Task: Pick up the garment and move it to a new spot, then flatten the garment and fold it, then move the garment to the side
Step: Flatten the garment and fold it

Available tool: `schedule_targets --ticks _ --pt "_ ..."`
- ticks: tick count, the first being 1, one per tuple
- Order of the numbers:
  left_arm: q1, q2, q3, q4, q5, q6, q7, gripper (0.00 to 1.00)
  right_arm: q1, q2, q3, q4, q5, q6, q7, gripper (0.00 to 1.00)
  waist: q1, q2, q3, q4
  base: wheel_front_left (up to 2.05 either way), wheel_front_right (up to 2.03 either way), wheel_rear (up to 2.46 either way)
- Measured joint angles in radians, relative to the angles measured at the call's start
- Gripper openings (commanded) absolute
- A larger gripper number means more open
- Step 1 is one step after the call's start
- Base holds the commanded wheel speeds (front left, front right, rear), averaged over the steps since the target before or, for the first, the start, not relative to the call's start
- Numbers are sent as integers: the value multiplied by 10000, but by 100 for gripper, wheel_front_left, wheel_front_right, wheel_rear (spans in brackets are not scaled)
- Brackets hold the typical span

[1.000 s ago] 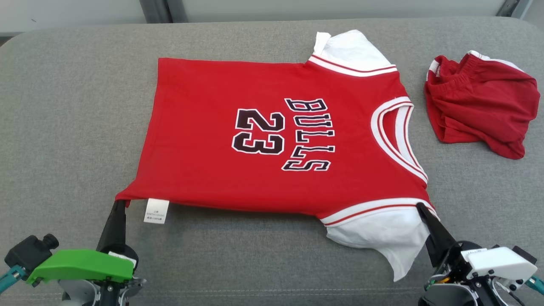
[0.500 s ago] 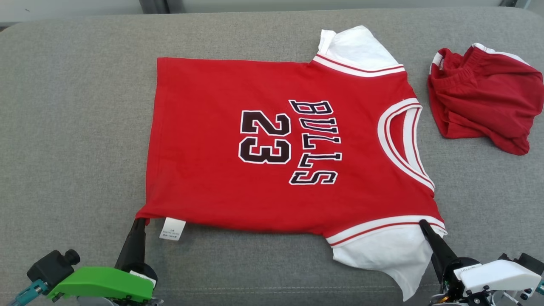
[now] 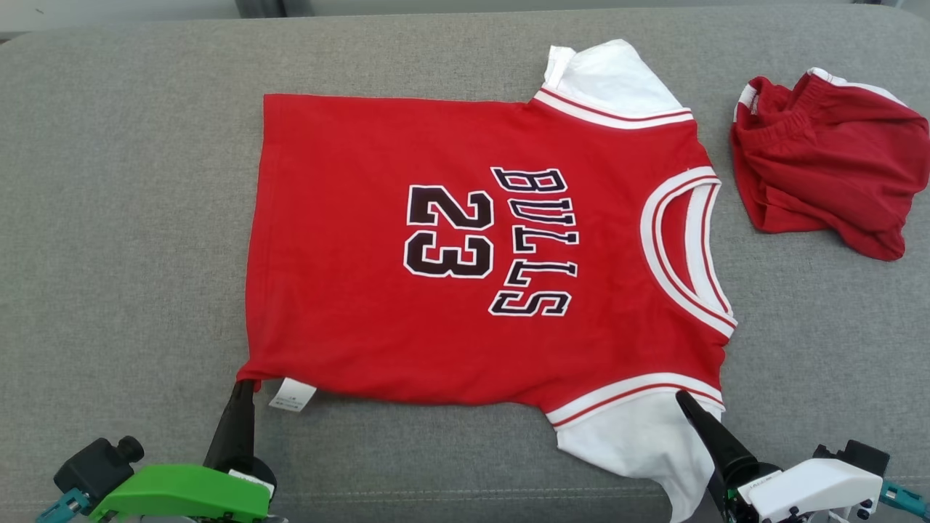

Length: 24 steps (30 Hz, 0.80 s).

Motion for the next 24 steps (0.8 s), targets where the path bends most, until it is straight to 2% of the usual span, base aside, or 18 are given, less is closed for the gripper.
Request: schedule_targets --ticks 9,24 --pt "170 -88 -17 -111 13 4 -40 0 165 -330 79 462 -351 27 75 100 0 0 99 -206 0 0 0" --pt "137 -111 -84 -134 73 94 -23 0 75 -685 970 1409 -1131 487 531 100 0 0 180 -171 0 0 0"
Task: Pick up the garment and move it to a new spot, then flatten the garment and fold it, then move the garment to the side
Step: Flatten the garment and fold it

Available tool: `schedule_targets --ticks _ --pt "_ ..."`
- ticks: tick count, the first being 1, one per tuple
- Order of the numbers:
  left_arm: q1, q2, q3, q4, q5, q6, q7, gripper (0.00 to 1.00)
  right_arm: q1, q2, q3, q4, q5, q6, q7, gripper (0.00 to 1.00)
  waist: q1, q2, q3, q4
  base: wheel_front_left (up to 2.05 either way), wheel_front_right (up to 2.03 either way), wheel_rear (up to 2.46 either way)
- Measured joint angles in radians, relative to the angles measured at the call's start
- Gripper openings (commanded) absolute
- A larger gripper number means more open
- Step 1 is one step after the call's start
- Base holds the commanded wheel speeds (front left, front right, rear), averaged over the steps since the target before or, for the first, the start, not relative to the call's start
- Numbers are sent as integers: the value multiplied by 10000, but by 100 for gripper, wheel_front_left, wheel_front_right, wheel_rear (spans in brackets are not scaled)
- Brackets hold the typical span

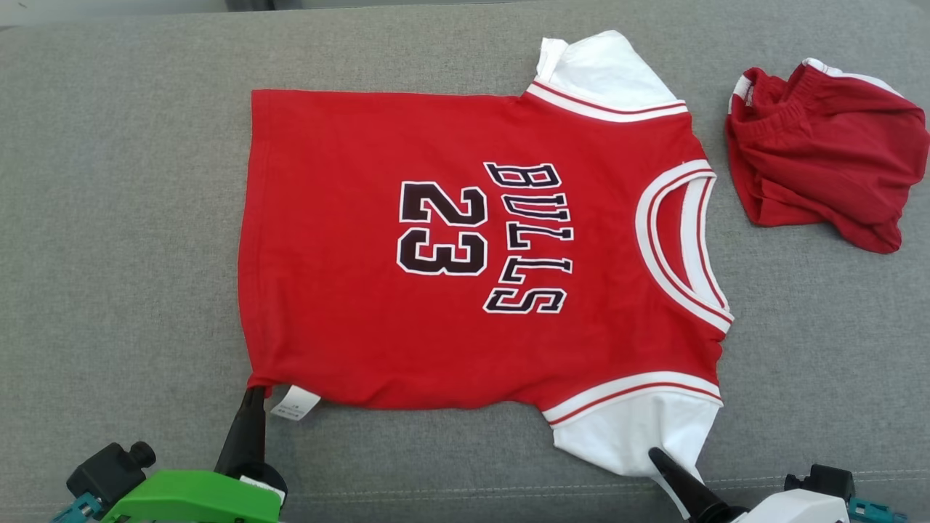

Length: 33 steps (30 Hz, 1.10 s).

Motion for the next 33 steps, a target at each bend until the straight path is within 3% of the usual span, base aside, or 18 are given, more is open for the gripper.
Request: schedule_targets --ticks 9,10,11,12,13,20,28,33 --pt "-12 -119 -98 25 19 8 35 0 -509 65 424 504 -376 138 173 100 0 0 -27 164 0 0 0" --pt "-20 -127 -163 38 36 8 88 0 -530 109 408 548 -376 138 159 96 0 0 -27 192 0 0 0" --pt "-20 -153 -198 56 61 8 105 0 -554 140 405 594 -374 142 157 49 0 0 -30 226 0 0 0" --pt "-22 -182 -207 65 65 8 107 0 -567 169 405 686 -370 228 157 29 0 0 -43 292 0 0 0" --pt "-23 -182 -205 69 67 10 107 0 -567 192 401 719 -353 234 157 0 0 0 -49 323 0 0 0" --pt "-22 -184 -40 73 67 10 98 0 -589 560 362 575 282 671 314 0 0 0 -94 409 0 0 0" --pt "-21 -142 211 -42 67 13 13 0 -588 541 351 -970 1108 1465 915 0 0 0 -94 304 0 0 0" --pt "-29 -25 249 -217 71 88 25 0 -564 54 73 -1760 1271 1473 1057 0 0 0 -47 191 0 0 0"
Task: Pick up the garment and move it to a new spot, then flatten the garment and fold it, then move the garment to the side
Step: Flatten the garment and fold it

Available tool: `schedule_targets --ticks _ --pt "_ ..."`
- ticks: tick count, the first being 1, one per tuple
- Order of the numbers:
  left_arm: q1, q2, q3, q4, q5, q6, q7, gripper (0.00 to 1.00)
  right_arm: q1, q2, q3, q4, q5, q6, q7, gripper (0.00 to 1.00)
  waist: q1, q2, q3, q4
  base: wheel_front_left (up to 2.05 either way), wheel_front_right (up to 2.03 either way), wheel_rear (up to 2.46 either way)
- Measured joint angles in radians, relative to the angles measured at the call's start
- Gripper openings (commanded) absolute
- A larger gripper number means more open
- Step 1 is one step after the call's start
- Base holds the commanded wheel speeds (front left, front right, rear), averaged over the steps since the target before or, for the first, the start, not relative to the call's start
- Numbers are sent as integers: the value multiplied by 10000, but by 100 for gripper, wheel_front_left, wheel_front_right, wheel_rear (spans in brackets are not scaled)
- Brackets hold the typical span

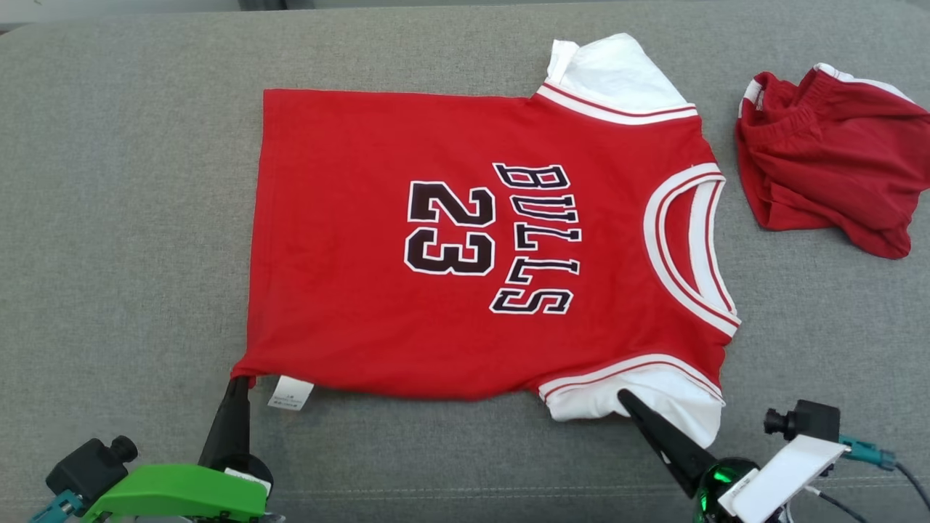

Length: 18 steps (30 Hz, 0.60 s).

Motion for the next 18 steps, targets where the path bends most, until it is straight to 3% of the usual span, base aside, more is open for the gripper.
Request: schedule_targets --ticks 9,16,18 --pt "-17 201 92 -251 92 12 90 0 283 -679 -516 -811 6 -65 155 0 0 0 63 -70 0 0 0" --pt "-21 291 121 -660 104 46 209 0 624 -1078 -673 -1624 52 -253 364 0 0 0 149 -58 0 0 0" --pt "-21 380 105 -702 111 46 334 0 604 -1166 -811 -1831 31 -454 366 0 0 -1 220 -67 0 0 0"
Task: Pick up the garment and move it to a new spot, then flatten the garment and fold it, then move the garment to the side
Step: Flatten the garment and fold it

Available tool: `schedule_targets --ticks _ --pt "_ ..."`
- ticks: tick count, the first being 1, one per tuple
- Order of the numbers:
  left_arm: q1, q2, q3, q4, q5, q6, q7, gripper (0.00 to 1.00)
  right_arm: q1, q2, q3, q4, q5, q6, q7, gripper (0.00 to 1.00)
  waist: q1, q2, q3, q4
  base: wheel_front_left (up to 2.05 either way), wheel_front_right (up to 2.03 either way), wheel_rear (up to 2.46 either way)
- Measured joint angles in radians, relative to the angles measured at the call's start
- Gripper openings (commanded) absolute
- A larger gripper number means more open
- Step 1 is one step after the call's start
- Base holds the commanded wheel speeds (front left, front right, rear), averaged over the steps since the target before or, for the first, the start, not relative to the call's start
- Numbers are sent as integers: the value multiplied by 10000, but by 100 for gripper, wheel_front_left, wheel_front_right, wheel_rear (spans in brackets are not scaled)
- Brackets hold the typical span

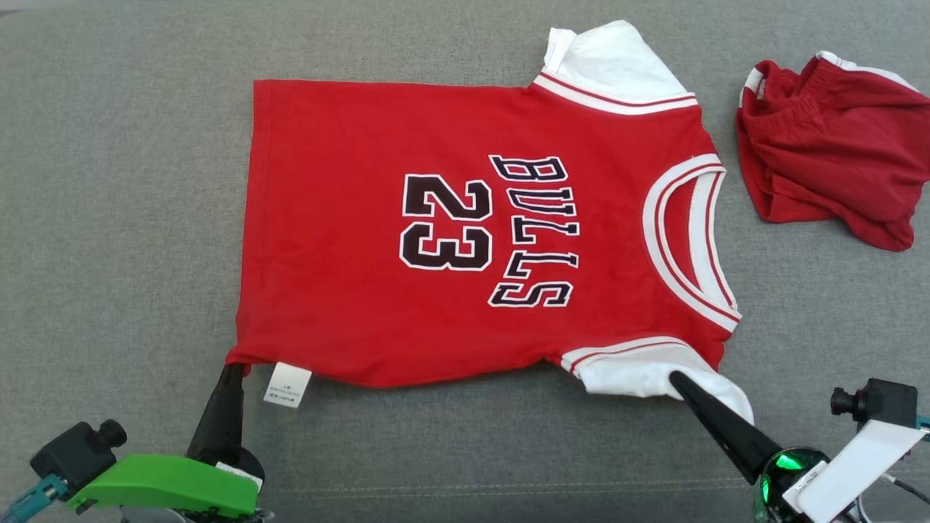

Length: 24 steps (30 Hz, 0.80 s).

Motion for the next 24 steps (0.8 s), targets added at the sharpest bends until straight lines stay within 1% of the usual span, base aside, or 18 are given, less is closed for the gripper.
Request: schedule_targets --ticks 2,4,6,9,12,16,20,24 --pt "-12 163 -105 -2 178 38 201 0 -16 -90 -178 -203 -2 -159 -2 0 0 0 81 -5 0 0 0" --pt "-49 232 -198 -44 420 38 309 0 -109 -128 -257 -489 6 -249 23 0 0 0 169 4 0 0 0" --pt "-246 339 -232 -128 483 40 441 0 -339 -190 -316 -713 8 -433 134 0 0 0 270 14 0 0 0" --pt "-686 591 -226 -272 612 40 663 0 -800 -441 -508 -836 -82 -805 188 0 0 0 439 20 0 0 0" --pt "-1122 704 -255 -322 652 40 917 0 -1157 -535 -529 -861 -77 -1064 376 0 0 0 619 39 0 0 0" --pt "-1645 725 -272 -320 897 40 1181 0 -1459 -686 -539 -604 -79 -1250 552 0 0 0 849 97 0 0 0" --pt "-1854 777 -228 -278 961 40 1363 0 -1859 -700 -522 -316 -81 -1335 715 0 0 0 1013 136 0 0 0" --pt "-2055 780 -242 -61 963 40 1538 0 -2196 -709 -550 -94 -104 -1346 765 0 0 0 1135 134 0 0 0"
